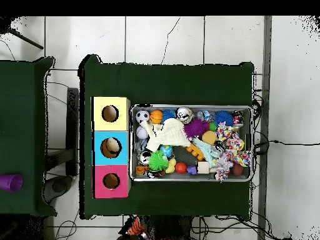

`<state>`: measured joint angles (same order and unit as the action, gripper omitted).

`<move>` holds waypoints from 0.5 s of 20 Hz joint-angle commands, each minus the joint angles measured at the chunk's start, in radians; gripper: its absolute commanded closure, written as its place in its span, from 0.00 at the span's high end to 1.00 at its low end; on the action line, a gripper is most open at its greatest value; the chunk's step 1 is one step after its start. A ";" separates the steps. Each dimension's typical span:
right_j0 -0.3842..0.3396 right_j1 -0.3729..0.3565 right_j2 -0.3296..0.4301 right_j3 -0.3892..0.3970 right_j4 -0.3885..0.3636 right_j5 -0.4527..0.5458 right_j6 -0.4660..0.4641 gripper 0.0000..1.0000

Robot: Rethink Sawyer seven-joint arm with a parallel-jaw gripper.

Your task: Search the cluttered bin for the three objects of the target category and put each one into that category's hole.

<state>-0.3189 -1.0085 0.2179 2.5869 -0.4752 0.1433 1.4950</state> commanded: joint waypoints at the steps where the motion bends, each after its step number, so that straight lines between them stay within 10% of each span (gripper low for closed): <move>1: 0.090 0.066 -0.112 0.008 0.084 -0.138 0.303 0.00; 10: 0.188 0.123 -0.169 0.046 0.187 -0.257 0.313 0.00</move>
<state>-0.1551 -0.9587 0.0934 2.6414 -0.3840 -0.0276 1.4956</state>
